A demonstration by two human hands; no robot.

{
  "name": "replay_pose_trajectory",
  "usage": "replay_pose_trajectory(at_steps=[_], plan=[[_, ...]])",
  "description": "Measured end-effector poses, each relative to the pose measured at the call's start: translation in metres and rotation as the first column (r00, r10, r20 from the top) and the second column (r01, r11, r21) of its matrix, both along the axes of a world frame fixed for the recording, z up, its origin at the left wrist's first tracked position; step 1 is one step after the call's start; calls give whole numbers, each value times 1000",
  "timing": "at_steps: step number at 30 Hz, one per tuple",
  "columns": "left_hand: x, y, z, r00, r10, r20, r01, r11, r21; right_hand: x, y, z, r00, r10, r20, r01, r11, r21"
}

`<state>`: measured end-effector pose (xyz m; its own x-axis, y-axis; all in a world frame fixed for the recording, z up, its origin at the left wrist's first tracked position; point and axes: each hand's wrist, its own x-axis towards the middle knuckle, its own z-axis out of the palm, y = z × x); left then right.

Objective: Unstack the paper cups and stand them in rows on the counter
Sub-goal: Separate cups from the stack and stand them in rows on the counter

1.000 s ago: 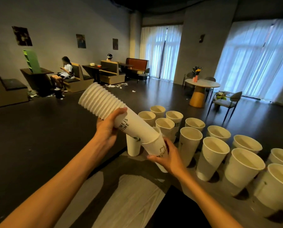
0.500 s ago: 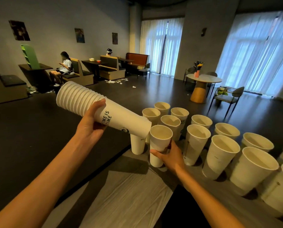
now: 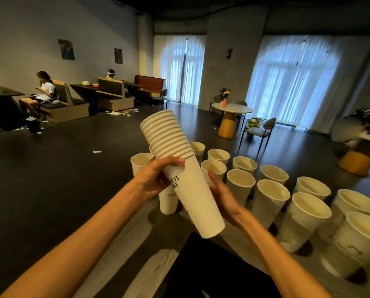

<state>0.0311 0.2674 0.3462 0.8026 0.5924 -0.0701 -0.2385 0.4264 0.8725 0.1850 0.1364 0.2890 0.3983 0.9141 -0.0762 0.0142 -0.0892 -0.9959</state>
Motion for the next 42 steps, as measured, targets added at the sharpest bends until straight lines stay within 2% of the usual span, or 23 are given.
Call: replay_pose_trajectory(at_steps=[2,5,8,11,13,17,19,22,25,31,34,37,39,41,42], plan=[[15,-14,-8,1000,-2,-18,1,999,-36,0,-14,3,997,69,-30,-68,997,20],[31,-29,-14,999,41,-5,-42,999,-23,5,-24,-2,995,56,77,-47,993,-112],[39,-35,-17,991,130,-33,-123,977,176,9,-31,-11,985,-54,164,74,991,-116],[39,-39,-14,971,238,-34,-214,920,329,7,-34,-14,947,-123,296,137,990,-26],[38,-36,-10,952,306,4,-291,902,320,8,-35,-19,891,-156,427,182,983,-22],[28,-19,9,917,391,74,-397,886,239,5,-27,-38,861,-121,495,208,970,-126],[21,-6,17,888,451,93,-459,880,119,7,-15,-48,870,-152,470,241,961,-134],[13,11,22,875,470,112,-458,881,-123,12,-2,-60,894,-202,401,275,952,-135],[6,21,23,876,466,125,-435,875,-213,15,6,-70,898,-229,375,296,946,-131],[6,33,16,889,434,144,-397,889,-226,19,19,-78,910,-268,315,316,942,-111],[12,28,17,910,381,162,-344,914,-215,20,16,-77,915,-235,329,292,947,-137],[22,17,19,939,303,164,-284,950,-132,30,8,-83,920,-173,352,260,941,-218],[31,7,21,953,254,167,-245,967,-77,42,-5,-85,947,-204,250,267,930,-251],[44,-11,24,967,198,163,-195,980,-37,49,-26,-80,933,-246,262,314,913,-261],[48,-18,25,973,171,157,-168,985,-29,52,-35,-80,923,-297,243,349,913,-211]])
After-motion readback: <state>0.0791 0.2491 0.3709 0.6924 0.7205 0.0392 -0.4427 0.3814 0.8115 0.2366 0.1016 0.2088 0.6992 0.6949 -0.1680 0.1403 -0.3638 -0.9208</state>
